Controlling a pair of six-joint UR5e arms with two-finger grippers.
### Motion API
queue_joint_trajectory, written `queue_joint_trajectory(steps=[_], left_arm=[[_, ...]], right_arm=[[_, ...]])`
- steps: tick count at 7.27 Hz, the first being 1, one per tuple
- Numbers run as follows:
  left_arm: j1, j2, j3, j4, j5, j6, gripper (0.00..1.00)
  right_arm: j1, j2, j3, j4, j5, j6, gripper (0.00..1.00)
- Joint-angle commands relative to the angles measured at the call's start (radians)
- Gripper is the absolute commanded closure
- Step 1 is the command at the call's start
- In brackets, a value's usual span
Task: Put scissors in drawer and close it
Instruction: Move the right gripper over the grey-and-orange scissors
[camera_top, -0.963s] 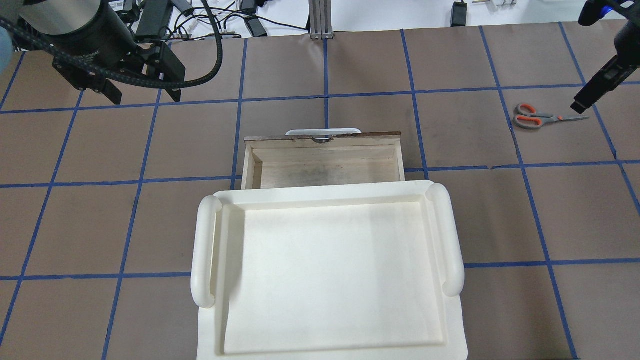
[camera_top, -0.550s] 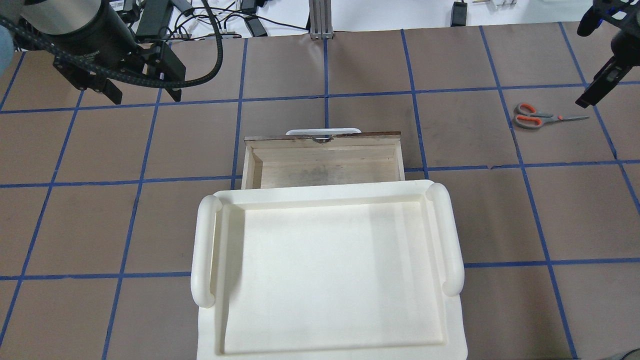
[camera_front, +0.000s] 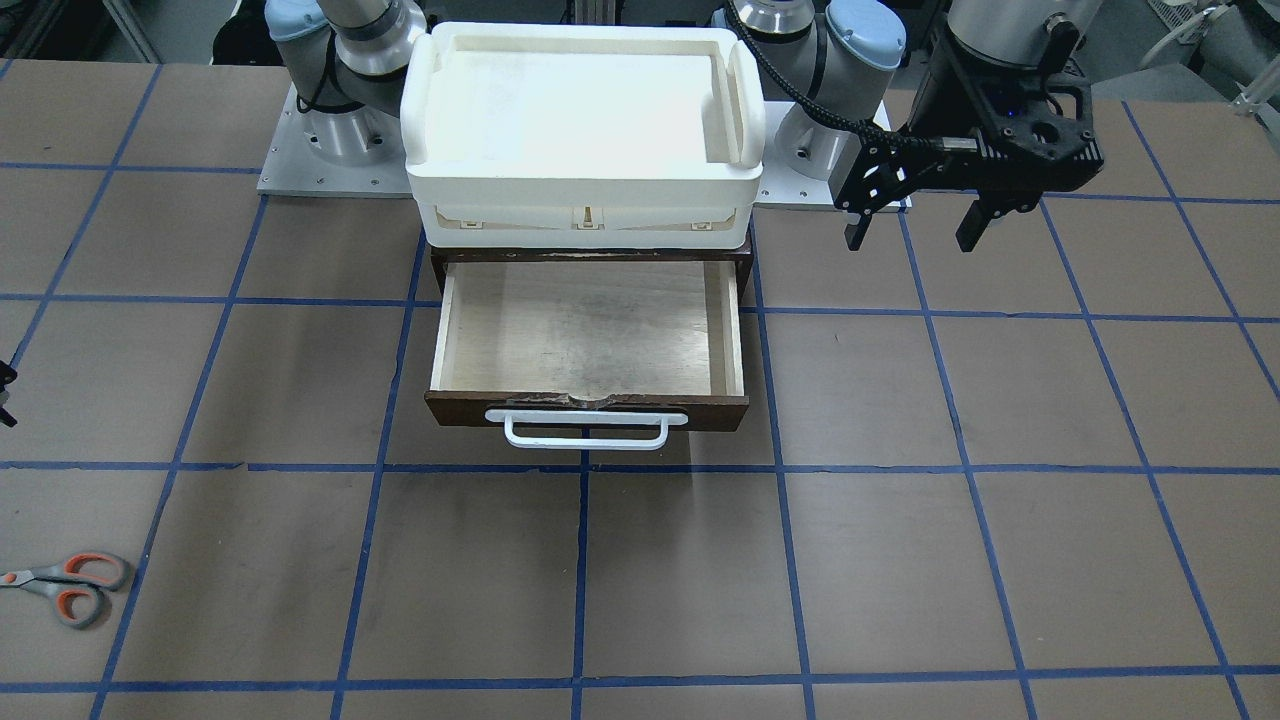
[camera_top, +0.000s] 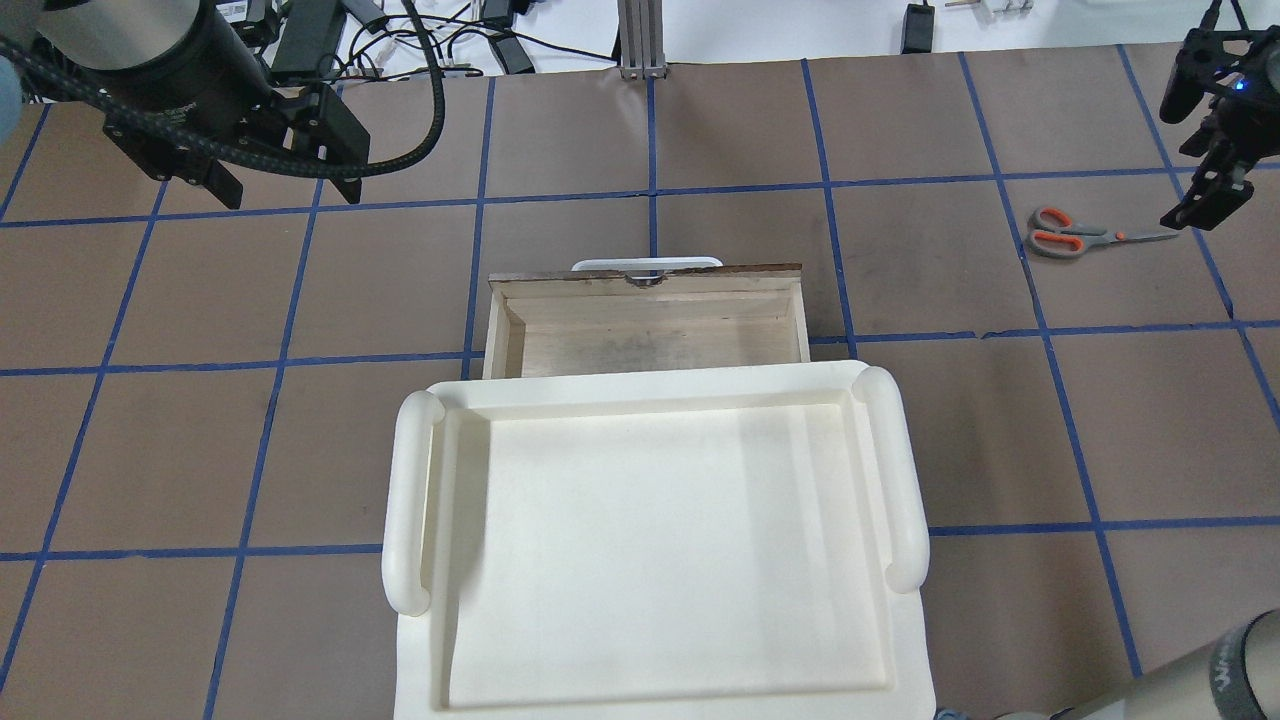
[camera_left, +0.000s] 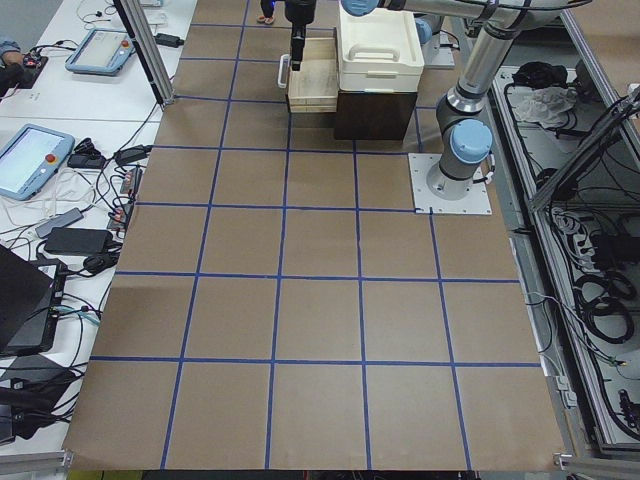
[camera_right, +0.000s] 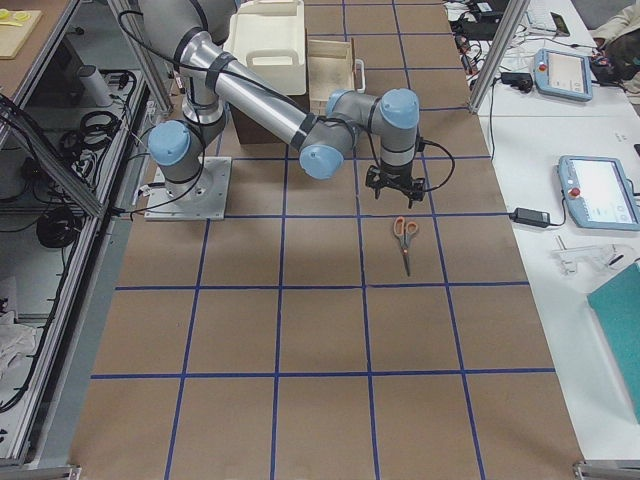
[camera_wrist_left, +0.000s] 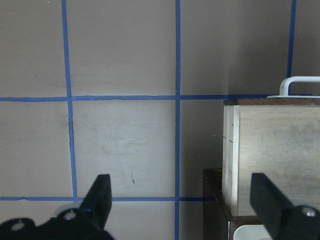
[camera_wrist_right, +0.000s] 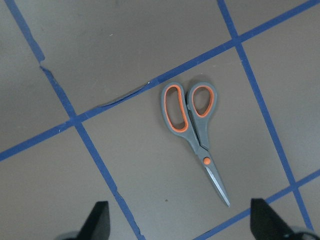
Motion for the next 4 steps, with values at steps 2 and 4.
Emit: queue_joint_trajectory(steps=[2, 4], left_arm=[[0.000, 0.002, 0.000, -0.002, 0.002, 0.002, 0.00], [0.002, 0.002, 0.000, -0.002, 0.002, 0.005, 0.00]], right_arm=[[-0.033, 0.071, -0.003, -0.028, 0.032, -0.217, 0.00], [-0.033, 0.138, -0.005, -0.093, 0.030, -0.271, 0.00]])
